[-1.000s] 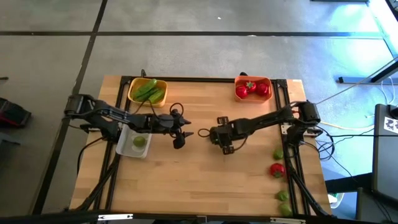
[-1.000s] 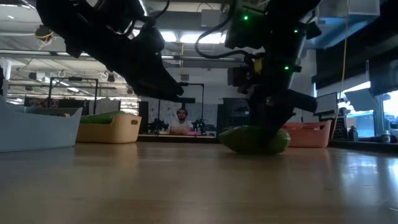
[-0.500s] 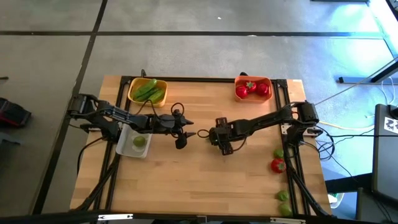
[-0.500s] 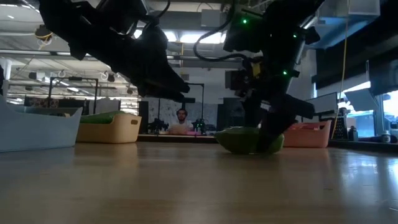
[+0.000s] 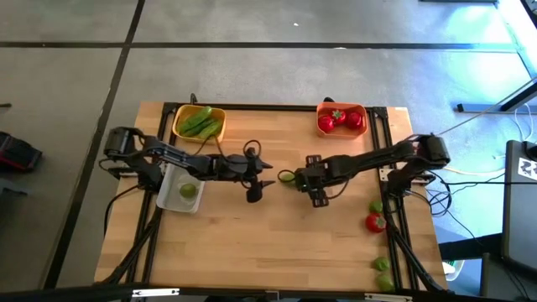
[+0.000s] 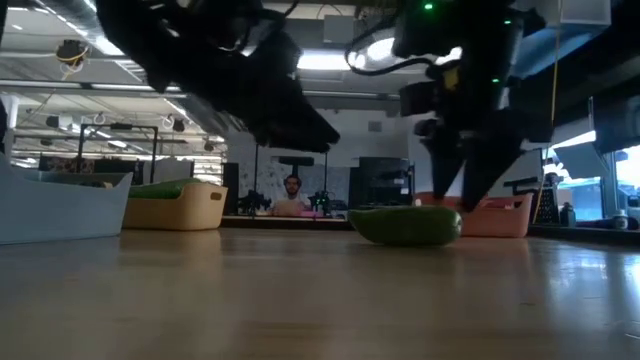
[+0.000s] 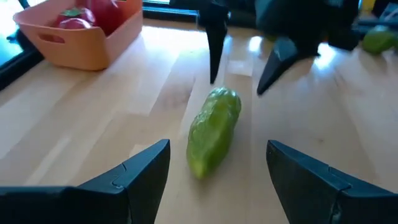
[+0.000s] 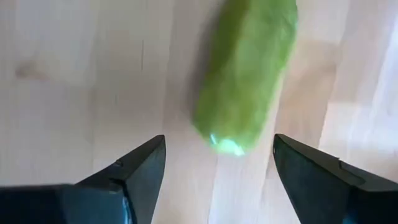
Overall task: Sort produce into baskets
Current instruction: Put the green cucumber into the yellow bin
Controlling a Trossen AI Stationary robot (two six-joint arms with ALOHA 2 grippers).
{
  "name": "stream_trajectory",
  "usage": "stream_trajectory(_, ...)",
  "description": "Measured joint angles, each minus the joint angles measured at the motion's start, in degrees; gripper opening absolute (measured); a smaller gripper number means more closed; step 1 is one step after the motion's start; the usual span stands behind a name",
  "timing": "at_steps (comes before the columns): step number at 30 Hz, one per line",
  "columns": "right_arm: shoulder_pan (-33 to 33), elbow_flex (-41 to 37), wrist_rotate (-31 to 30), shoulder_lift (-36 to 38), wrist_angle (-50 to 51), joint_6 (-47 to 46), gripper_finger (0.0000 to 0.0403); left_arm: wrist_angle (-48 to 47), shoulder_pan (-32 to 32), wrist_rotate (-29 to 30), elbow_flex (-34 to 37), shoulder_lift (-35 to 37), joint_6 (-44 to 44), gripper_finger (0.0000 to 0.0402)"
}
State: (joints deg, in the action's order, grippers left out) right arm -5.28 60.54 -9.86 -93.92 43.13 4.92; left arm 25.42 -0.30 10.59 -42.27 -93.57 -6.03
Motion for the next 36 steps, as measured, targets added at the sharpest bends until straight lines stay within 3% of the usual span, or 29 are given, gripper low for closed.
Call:
stream_trajectory(4,0.0,-5.7,-0.1,5.1,-2.2,-2.6,0.0283,-2.9,0.6,-1.2,-4.4,-4.5,2.2,0.0263)
stream_trajectory(9,0.0,-12.9,-1.5,11.4,-7.8,-7.6,0.0282,-3.6,1.8,-7.6,-9.8,-10.8,5.3,0.0263)
stream_trajectory(14,0.0,-18.6,-1.7,15.1,-14.6,-12.4,0.0282,-3.7,2.3,-7.9,-13.9,-16.6,8.3,0.0263)
stream_trajectory(20,0.0,-23.4,-1.5,15.1,-22.1,-15.2,0.0282,-3.2,3.6,-7.9,-17.0,-21.2,9.6,0.0263)
stream_trajectory(31,0.0,-26.3,-1.6,15.0,-26.8,-17.2,0.0282,-3.1,5.1,-9.5,-17.5,-26.2,8.5,0.0260)
stream_trajectory(36,0.0,-26.3,-2.5,15.0,-27.1,-17.2,0.0282,-3.3,5.1,-10.2,-17.5,-26.2,8.1,0.0214)
